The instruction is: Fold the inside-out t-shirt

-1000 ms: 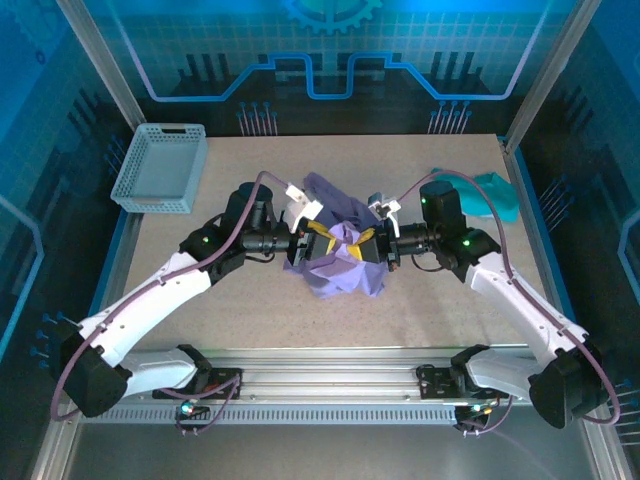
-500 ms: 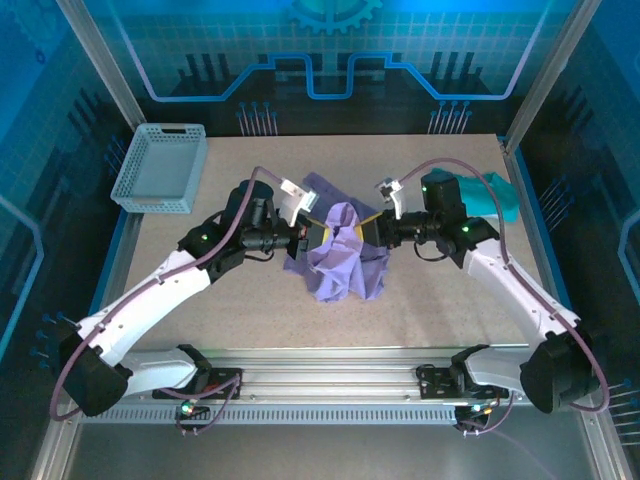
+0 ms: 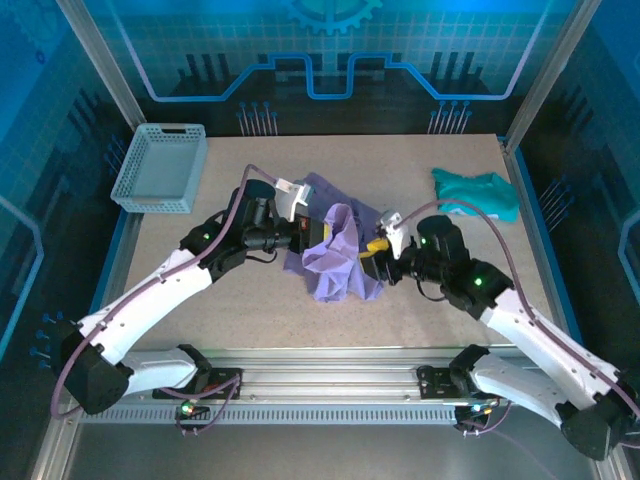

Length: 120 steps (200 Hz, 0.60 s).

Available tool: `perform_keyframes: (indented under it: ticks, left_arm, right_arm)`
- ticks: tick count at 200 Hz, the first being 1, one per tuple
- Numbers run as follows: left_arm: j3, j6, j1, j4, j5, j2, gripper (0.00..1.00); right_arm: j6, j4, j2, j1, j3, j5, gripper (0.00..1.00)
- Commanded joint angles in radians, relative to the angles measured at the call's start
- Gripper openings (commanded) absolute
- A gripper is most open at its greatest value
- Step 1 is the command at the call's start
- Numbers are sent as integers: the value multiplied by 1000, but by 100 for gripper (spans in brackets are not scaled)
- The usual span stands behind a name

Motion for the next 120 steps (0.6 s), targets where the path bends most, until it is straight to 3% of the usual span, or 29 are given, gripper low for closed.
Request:
perform_keyframes:
  ticks: [1, 44, 120]
  left_arm:
    - [20, -28, -8, -18, -13, 4, 0]
    - [25, -29, -9, -24, -20, 5, 0]
    - [37, -28, -10, -28, -17, 10, 0]
  right_arm:
    - [-136, 75, -23, 81, -8, 173, 38]
    - [-263, 68, 44, 219, 61, 342, 38]
    - [-354, 50, 196, 271, 159, 375, 40]
